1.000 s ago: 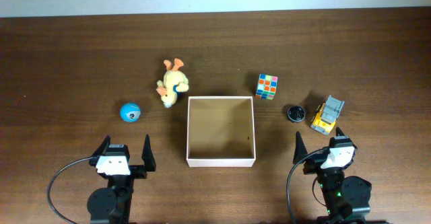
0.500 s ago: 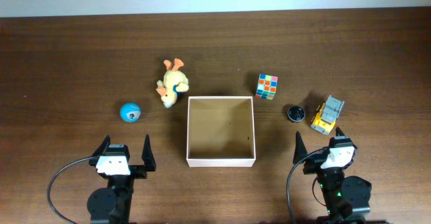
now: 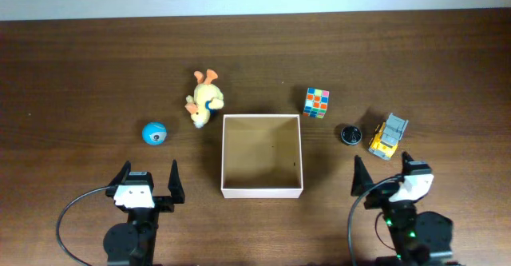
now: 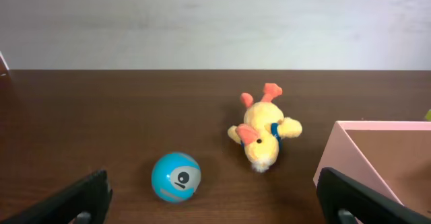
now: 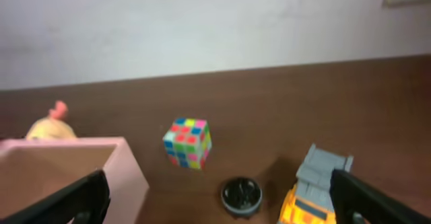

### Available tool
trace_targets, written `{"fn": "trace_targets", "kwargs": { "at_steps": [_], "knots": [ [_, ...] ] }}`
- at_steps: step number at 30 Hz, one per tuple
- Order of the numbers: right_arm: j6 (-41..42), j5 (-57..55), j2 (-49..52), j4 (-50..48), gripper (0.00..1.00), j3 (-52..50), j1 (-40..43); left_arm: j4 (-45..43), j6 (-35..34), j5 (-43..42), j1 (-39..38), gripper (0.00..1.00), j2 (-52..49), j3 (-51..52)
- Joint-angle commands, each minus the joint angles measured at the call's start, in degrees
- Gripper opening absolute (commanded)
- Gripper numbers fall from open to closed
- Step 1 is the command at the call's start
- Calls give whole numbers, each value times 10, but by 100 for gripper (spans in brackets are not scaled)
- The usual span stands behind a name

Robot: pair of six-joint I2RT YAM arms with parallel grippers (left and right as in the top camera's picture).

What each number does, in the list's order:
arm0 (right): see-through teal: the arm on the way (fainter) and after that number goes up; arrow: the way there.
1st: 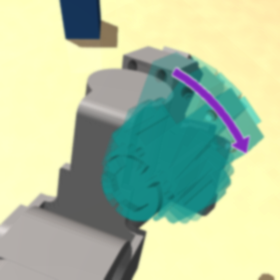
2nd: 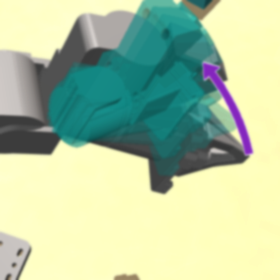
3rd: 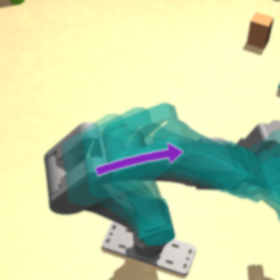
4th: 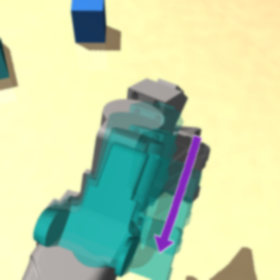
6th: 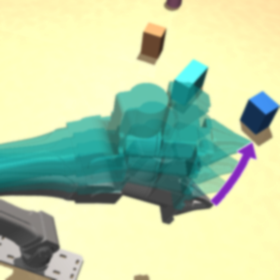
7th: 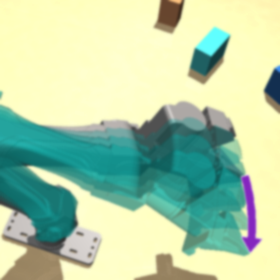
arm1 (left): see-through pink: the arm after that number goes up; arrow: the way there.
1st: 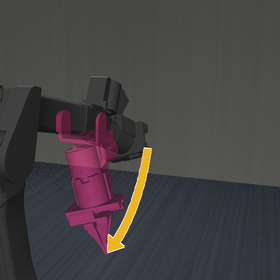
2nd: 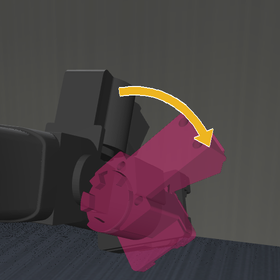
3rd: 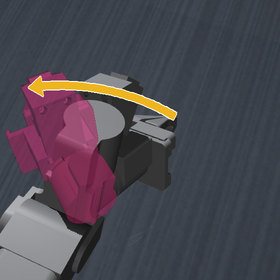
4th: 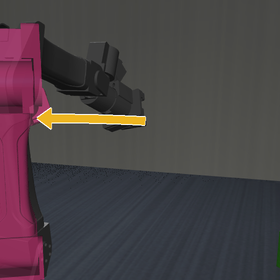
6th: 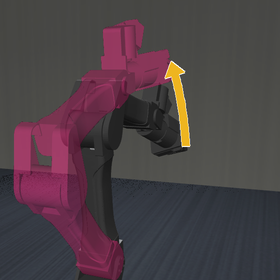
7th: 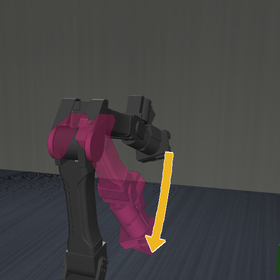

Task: Pack container
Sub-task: 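Move the right gripper over the yellow-grey toy truck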

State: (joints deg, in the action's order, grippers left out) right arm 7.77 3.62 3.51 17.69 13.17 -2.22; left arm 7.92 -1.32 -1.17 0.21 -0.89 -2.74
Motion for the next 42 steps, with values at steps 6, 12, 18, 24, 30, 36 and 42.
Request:
{"fn": "trace_targets", "kwargs": {
  "at_steps": [6,12,18,24,30,36,42],
  "knots": [
    [9,6,136,136,99,225,4,-2,-3,-8,4,99,2,7],
    [9,5,324,288,99,398,4,-2,-3,-8,4,99,2,7],
    [2,10,497,381,99,504,4,-2,-3,-8,4,99,2,7],
    [-11,73,633,361,99,509,4,-2,-3,-8,4,99,2,7],
    [42,29,737,309,99,509,5,-2,-3,-8,4,99,2,7],
    [42,-37,752,250,99,510,5,-2,-3,-8,4,99,2,7],
    [26,-35,753,167,99,521,4,-2,-3,-8,4,99,2,7]
  ]
}}
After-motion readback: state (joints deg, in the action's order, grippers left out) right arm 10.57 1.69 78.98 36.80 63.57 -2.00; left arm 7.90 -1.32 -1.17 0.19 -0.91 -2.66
